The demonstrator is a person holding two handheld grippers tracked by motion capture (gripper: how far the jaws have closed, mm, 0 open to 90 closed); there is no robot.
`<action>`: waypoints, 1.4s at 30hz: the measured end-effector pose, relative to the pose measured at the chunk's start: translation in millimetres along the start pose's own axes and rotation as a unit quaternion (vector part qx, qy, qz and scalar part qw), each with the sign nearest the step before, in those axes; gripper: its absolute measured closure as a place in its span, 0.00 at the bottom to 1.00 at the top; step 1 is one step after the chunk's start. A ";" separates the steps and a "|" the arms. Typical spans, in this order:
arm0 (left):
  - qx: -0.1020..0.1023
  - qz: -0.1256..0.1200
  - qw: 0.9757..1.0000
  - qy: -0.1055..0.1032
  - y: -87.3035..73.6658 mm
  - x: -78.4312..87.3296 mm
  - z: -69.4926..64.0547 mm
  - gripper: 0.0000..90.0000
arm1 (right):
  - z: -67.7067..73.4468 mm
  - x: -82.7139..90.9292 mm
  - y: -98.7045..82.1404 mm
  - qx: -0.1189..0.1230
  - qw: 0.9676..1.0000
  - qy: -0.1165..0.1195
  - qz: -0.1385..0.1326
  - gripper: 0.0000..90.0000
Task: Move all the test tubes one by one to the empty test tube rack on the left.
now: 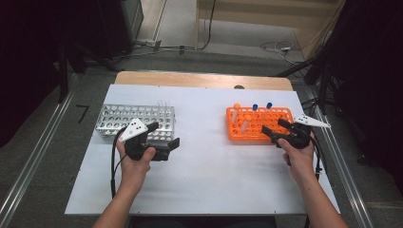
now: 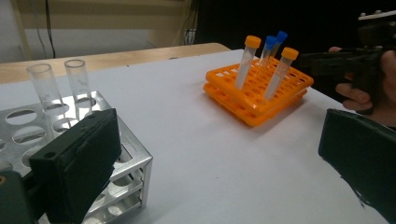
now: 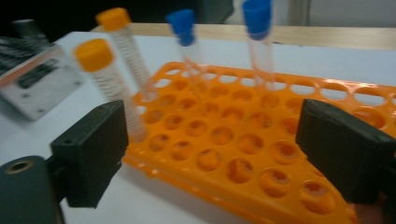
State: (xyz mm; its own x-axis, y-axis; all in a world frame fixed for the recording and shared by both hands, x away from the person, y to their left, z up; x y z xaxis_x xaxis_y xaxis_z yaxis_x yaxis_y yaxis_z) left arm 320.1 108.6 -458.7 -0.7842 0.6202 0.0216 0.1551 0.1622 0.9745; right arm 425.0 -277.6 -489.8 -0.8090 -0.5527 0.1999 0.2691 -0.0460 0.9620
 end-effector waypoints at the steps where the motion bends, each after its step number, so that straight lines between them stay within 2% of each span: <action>1: -0.001 0.000 1.000 0.000 -0.1 0.0 -0.2 0.00 | -2.7 -4.4 -0.8 -0.001 1.000 -0.007 0.003 0.21; 4: 0.000 0.000 1.000 -0.001 -0.6 -0.3 -0.6 0.00 | -9.5 -15.3 -1.2 0.011 0.999 -0.034 0.010 0.31; 6: 0.000 0.001 1.000 -0.001 -1.3 -1.0 -0.4 0.00 | -13.3 -20.4 0.1 0.006 0.999 -0.043 0.010 0.37; 10: 0.001 0.003 1.000 -0.004 -3.1 -2.3 -0.9 0.00 | -18.6 -30.3 0.5 0.003 0.998 -0.055 0.014 0.47; 13: 0.002 0.005 1.000 -0.004 -3.7 -3.1 -0.7 0.00 | -19.6 -35.7 -0.5 -0.004 0.999 -0.053 0.010 0.57; 16: 0.003 0.003 1.000 -0.005 -3.5 -3.6 -0.1 0.00 | -20.0 -40.9 -4.6 0.001 0.998 -0.056 0.019 0.64; 18: 0.002 0.005 1.000 -0.004 -4.0 -3.8 0.6 0.00 | -18.2 -43.9 -5.9 0.001 0.998 -0.055 0.019 0.66; 21: 0.005 0.007 1.000 -0.005 -6.3 -4.6 1.6 0.00 | -16.3 -47.4 -7.0 0.010 0.998 -0.066 0.018 0.70; 32: 0.005 0.016 1.000 -0.006 -12.1 -7.9 -1.2 0.00 | -16.6 -54.4 -10.2 0.019 0.993 -0.116 0.007 0.82; 36: 0.003 0.018 1.000 -0.007 -12.6 -9.3 -2.0 0.00 | -17.8 -54.3 -9.7 0.024 0.992 -0.123 0.004 0.84; 42: 0.005 0.018 1.000 -0.010 -13.5 -12.8 -3.6 0.00 | -20.1 -52.2 -9.2 0.012 0.992 -0.122 -0.001 0.84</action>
State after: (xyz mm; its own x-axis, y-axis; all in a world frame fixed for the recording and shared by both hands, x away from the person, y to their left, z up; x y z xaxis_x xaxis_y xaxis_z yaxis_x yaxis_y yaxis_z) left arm 325.8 95.7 -471.4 -0.7663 0.6403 0.0529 0.1890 0.1459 0.9711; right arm 475.2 -265.1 -512.8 -0.9130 -0.3345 0.2336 0.2567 -0.0260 0.9661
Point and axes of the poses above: each handheld gripper's, and its own axes: x roughly backward along the jaws, y roughly out of its top, z roughly to its left, the point moved 7 cm from there along -x, roughly forward along the jaws, and after that the axes turned 15 degrees about -z, right-handed, at the moved point
